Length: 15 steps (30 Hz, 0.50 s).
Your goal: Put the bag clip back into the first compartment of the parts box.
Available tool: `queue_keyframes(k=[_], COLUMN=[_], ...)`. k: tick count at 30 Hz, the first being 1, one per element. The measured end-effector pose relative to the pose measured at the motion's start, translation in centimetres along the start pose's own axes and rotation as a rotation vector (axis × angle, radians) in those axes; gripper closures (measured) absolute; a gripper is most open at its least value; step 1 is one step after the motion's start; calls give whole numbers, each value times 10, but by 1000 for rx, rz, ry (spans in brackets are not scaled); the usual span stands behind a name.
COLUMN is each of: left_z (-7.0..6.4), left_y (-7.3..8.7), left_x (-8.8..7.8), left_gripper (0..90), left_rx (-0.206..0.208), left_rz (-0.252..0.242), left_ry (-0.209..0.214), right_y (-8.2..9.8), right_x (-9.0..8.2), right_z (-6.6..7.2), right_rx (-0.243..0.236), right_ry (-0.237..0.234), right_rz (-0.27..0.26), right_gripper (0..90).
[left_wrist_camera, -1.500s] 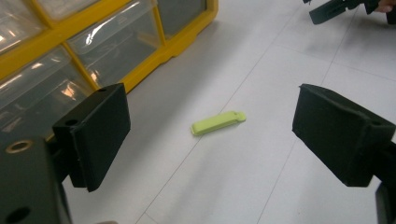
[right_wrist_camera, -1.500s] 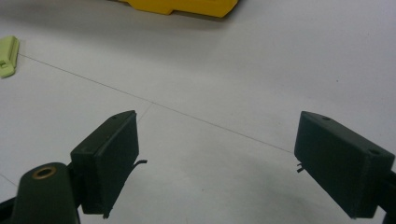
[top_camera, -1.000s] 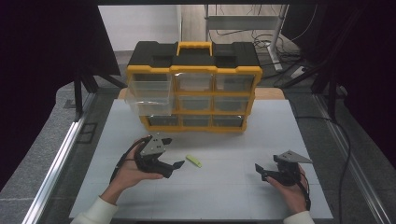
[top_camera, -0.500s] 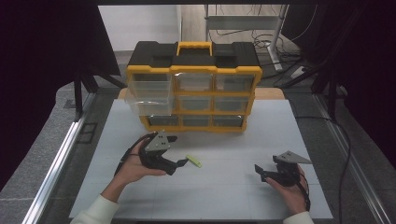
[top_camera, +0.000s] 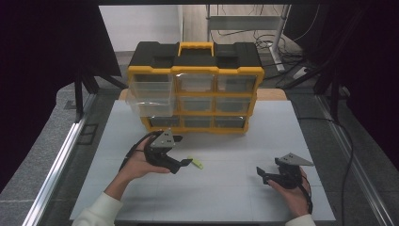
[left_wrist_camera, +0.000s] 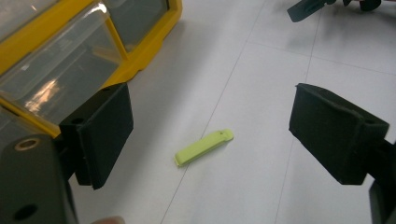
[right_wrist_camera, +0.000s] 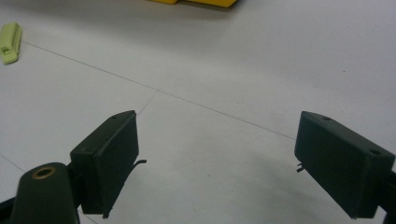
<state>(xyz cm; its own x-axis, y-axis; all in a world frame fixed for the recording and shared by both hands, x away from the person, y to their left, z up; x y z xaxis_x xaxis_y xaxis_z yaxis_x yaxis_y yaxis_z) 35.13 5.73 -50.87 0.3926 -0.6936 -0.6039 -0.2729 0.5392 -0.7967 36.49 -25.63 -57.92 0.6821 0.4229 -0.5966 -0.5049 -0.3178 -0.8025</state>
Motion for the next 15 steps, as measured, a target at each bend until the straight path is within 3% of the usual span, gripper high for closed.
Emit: queue_keyframes(k=[15], left_z=[4], left_y=[7], left_x=[23], left_gripper=[141], left_rx=[17], left_rz=[43], left_ry=[38], right_y=[2], right_x=[-1], right_z=[0], right_rx=[4], right_ry=[-2], right_rz=[4], right_gripper=[137])
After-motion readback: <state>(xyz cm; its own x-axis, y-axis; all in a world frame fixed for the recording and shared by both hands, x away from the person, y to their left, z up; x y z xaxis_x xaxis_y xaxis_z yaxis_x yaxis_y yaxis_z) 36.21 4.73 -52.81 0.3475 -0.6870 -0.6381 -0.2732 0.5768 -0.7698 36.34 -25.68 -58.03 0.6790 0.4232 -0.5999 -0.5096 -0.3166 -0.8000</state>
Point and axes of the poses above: each handheld gripper's, and its own axes: x roughly forward along the jaws, y roughly out of its underside, z roughly to its left, the point moved 10 cm from there along x, roughly forward along the jaws, and after that the axes turned 3 degrees about -x, right-handed, at the moved point
